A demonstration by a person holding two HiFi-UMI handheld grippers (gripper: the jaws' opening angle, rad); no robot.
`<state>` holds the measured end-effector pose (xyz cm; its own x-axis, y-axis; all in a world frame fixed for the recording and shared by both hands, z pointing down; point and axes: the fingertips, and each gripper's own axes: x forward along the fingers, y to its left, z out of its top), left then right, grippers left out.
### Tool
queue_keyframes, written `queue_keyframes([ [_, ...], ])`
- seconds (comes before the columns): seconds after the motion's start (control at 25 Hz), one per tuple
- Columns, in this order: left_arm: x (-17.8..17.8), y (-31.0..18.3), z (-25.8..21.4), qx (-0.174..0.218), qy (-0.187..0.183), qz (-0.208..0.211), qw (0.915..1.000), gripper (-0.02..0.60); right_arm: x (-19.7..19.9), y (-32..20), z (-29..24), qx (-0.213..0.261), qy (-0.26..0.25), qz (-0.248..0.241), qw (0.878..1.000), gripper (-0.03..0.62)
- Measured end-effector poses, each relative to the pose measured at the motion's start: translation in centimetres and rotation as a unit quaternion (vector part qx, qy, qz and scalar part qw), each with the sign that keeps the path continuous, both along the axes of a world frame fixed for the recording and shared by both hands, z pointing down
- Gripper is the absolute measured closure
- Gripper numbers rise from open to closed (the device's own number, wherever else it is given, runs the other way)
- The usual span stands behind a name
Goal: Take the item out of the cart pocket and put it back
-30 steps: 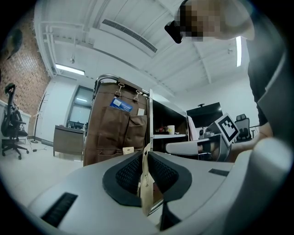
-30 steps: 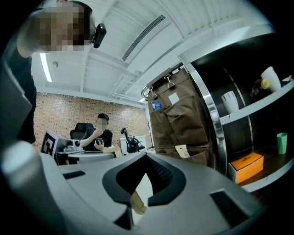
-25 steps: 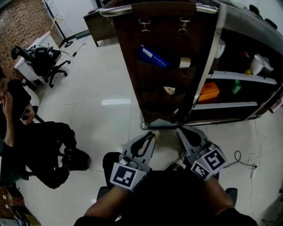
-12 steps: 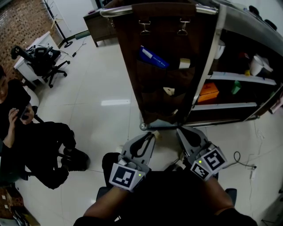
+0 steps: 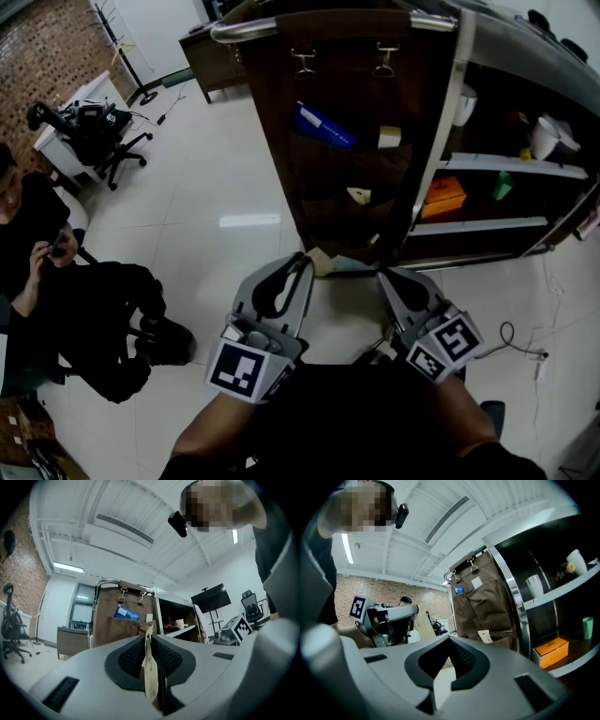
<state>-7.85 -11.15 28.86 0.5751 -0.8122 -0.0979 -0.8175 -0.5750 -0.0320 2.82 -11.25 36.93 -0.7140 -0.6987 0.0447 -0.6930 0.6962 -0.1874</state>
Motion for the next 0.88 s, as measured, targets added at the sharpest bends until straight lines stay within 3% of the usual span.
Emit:
queue_keyframes([
  [0.32, -1.2, -3.4, -5.5, 0.076, -0.008, -0.025, 0.9968, 0.543, 0.2, -0.1, 0.1, -0.001, -0.005, 0.002, 1.000, 0.579],
  [0.6, -0.7, -6.3, -8.1, 0.097, 0.005, -0.021, 0.9950, 0.545, 0.8, -0.5, 0.3, -0.005, -0.007, 0.009, 1.000, 0.579],
  [0.88, -0.2, -10.3, -9.1, 0.126, -0.012, -0.032, 0.9915, 0.545, 1.1, -1.2, 0.2, 0.002, -0.015, 0.019, 1.000, 0.579],
])
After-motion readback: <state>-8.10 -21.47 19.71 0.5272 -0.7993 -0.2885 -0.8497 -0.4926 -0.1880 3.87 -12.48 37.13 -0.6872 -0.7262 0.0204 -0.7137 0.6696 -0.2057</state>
